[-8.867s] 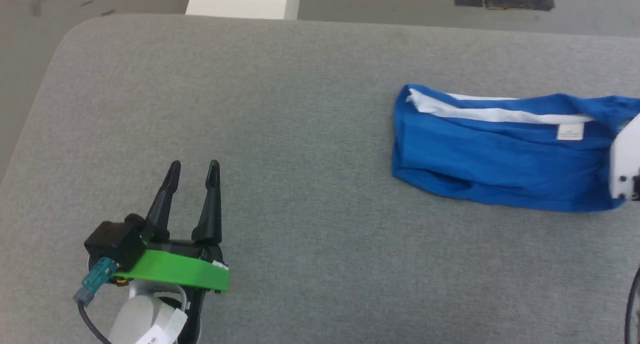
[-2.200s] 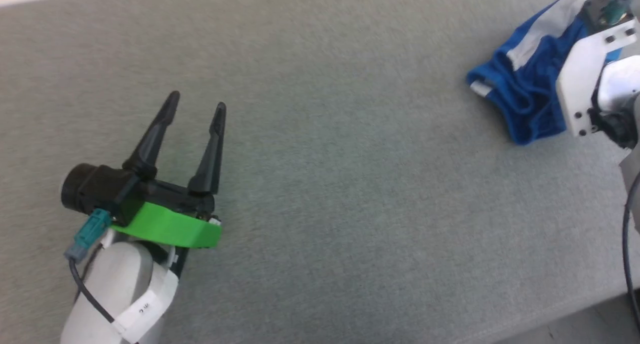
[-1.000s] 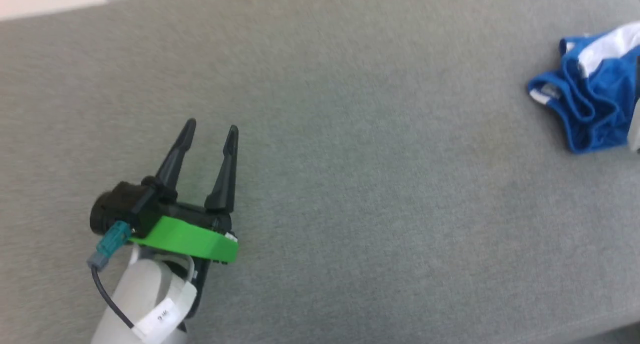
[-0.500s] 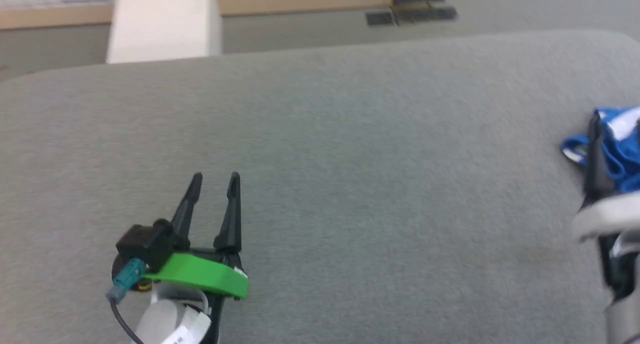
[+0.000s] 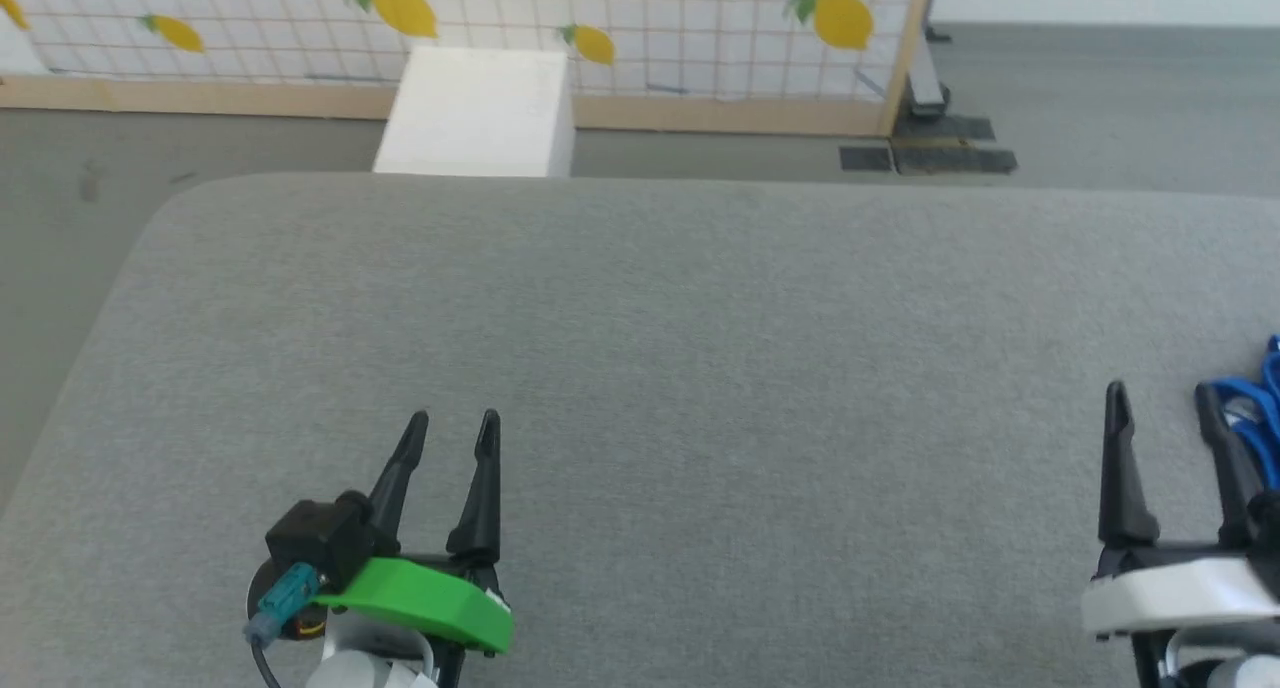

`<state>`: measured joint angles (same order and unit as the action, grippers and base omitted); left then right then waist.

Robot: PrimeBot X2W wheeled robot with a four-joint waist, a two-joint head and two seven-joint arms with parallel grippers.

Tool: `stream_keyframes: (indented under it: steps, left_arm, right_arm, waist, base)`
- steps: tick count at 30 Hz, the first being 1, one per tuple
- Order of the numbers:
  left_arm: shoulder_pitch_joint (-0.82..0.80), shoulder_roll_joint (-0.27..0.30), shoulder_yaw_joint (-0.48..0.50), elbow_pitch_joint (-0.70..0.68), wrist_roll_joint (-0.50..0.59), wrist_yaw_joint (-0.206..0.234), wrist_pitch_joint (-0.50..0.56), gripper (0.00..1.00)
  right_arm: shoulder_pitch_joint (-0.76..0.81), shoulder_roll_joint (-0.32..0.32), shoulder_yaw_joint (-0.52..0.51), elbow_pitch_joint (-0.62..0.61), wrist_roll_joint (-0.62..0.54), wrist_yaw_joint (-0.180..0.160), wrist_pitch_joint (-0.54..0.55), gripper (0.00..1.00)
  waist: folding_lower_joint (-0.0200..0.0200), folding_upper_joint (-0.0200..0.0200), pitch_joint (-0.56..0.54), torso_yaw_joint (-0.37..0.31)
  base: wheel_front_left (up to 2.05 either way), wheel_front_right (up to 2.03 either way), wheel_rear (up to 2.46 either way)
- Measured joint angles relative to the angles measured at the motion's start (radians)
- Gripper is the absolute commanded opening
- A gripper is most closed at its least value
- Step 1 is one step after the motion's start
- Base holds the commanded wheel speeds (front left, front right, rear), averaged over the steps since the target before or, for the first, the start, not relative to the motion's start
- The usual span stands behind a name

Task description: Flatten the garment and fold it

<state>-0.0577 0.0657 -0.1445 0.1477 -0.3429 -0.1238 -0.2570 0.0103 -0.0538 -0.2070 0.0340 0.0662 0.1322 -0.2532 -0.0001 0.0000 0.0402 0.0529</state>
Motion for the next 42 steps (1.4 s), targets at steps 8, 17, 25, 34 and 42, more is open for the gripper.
stream_keyframes:
  steps: [8, 17, 25, 34, 42]
  left_arm:
    - [0.022, -0.004, 0.002, -0.002, 0.002, 0.0, 0.0, 1.0]
    - [0.028, -0.008, 0.003, -0.012, 0.005, 0.0, 0.0, 1.0]
    - [0.028, -0.009, 0.001, -0.009, 0.004, 0.0, 0.0, 1.0]
    - [0.028, -0.01, -0.003, 0.002, -0.002, 0.0, 0.0, 1.0]
    - [0.027, -0.009, -0.002, 0.003, -0.001, 0.0, 0.001, 0.0]
  right_arm:
    - [0.047, 0.002, 0.031, -0.037, 0.012, 0.0, -0.002, 1.0]
    - [0.077, 0.003, 0.03, -0.04, 0.025, 0.0, -0.002, 1.0]
    - [0.077, 0.003, 0.03, -0.04, 0.03, 0.0, -0.002, 1.0]
    - [0.078, 0.003, 0.042, -0.036, 0.033, 0.0, -0.002, 1.0]
    - [0.077, 0.002, 0.042, -0.036, 0.032, 0.0, -0.002, 0.0]
  waist:
    - [0.0, 0.0, -0.028, 0.028]
    - [0.0, 0.0, -0.034, 0.022]
    - [0.0001, 0.0, -0.03, 0.023]
    - [0.0001, 0.0, -0.027, 0.024]
    - [0.0001, 0.0, -0.025, 0.024]
  base:
    - [0.0, 0.0, 0.0]
    - [0.0, 0.0, 0.0]
    - [0.0, 0.0, 0.0]
    - [0.0, 0.0, 0.0]
    - [0.0, 0.0, 0.0]
